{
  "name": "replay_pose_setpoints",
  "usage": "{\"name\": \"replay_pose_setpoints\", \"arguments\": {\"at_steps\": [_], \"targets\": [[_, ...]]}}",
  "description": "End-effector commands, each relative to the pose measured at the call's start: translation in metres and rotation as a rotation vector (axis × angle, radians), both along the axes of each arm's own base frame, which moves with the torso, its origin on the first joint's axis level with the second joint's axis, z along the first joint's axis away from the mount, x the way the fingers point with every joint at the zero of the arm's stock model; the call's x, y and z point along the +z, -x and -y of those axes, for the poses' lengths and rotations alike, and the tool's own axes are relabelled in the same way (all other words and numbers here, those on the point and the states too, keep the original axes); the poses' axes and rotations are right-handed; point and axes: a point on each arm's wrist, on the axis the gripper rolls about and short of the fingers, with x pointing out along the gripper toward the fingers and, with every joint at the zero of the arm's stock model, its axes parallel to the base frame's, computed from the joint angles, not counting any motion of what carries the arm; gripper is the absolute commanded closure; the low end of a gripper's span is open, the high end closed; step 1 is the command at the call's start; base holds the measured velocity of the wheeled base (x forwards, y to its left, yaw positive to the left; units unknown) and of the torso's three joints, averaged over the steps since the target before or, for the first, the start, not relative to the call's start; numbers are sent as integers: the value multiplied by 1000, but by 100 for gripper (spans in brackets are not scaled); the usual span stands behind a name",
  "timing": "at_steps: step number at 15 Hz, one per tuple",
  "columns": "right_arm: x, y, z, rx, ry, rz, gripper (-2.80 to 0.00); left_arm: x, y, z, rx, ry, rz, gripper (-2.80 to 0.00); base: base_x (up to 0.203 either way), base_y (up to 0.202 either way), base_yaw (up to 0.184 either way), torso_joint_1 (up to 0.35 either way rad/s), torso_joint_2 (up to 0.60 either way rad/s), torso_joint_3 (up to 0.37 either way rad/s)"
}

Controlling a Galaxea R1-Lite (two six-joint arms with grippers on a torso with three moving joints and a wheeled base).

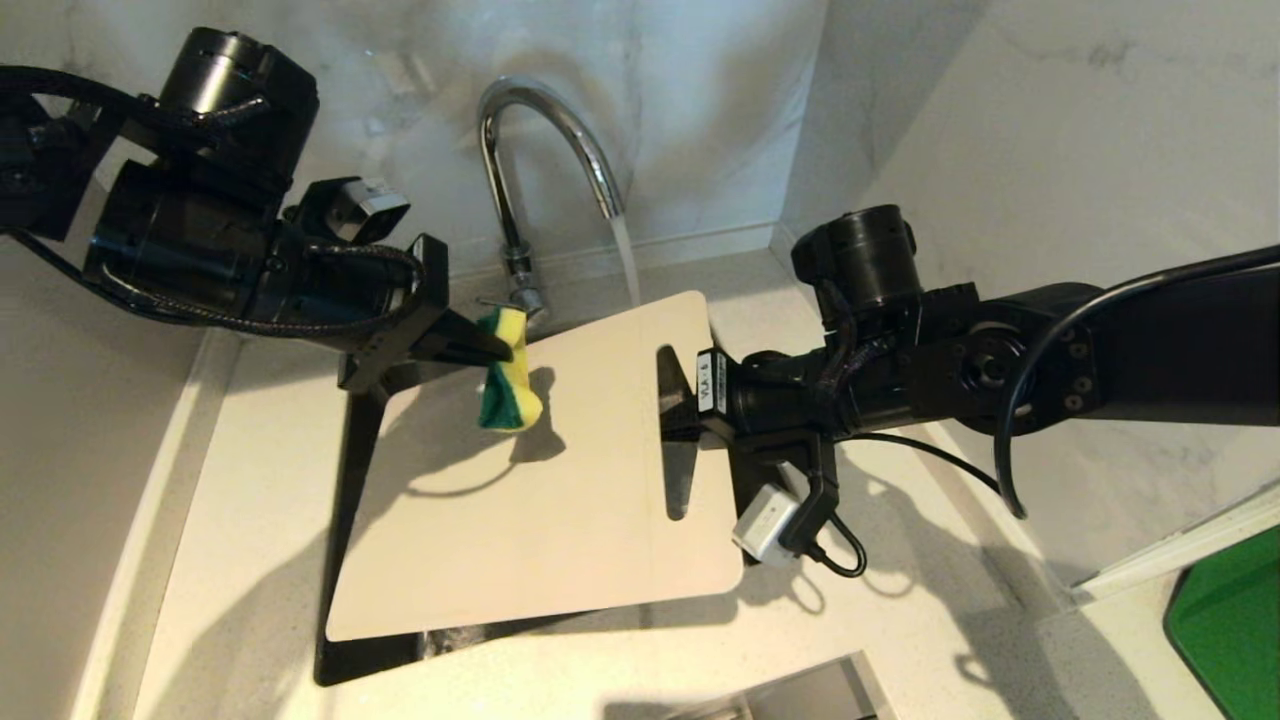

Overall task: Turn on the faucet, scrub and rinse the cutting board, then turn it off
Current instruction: Scrub the cutting board underwater

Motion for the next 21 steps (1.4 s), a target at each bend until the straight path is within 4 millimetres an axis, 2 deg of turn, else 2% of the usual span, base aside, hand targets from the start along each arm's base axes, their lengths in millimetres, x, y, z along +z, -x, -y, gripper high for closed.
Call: {"name": "replay_pose_setpoints", "arguments": {"at_steps": [1, 6, 11, 15, 21], "targets": [[4, 4, 1, 12, 0, 20, 0, -12, -17, 10, 11, -37, -10, 0, 0, 0, 0, 0, 0, 0], [9, 7, 3, 11, -6, 30, 0, -33, -35, 19, -2, -138, 11, 0, 0, 0, 0, 0, 0, 0], [10, 10, 4, 11, -10, 30, 0, -49, -50, 18, 21, -175, -17, 0, 0, 0, 0, 0, 0, 0], [11, 12, 5, 12, -11, 32, 0, -58, -59, 6, 47, -198, -39, 0, 0, 0, 0, 0, 0, 0], [13, 14, 6, 12, -14, 35, 0, -85, -69, -24, 89, -268, -115, 0, 0, 0, 0, 0, 0, 0]]}}
